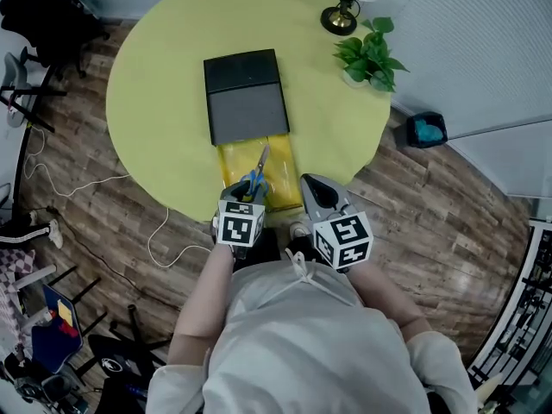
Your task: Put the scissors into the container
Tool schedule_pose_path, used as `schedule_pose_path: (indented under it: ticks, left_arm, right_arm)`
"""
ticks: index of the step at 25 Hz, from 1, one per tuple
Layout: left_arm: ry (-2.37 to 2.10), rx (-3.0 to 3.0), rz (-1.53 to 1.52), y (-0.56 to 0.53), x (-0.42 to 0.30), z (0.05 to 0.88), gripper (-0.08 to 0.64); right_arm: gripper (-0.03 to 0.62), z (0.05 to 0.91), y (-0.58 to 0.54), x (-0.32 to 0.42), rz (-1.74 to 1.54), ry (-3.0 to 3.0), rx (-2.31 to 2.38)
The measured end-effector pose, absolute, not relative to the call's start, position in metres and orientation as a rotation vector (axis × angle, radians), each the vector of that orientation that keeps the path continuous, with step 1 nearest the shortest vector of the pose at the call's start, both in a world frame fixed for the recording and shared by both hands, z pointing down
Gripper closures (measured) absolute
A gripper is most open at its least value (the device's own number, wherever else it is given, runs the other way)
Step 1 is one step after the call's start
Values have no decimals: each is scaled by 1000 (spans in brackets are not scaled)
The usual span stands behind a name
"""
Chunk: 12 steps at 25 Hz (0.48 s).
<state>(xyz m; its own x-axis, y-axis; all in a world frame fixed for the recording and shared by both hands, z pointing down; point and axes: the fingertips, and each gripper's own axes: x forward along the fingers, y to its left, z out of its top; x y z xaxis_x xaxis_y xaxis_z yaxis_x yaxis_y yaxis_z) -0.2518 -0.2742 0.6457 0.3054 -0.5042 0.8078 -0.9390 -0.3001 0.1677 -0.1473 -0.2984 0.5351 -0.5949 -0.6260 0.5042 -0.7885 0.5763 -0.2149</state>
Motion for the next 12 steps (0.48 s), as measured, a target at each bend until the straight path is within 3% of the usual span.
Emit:
schedule_pose_path:
  ticks: [12]
  left_arm:
    - [-1097, 1869, 1162, -276, -245, 686, 469]
  right_arm:
    - [592, 541, -298, -142, 600, -2385, 1166]
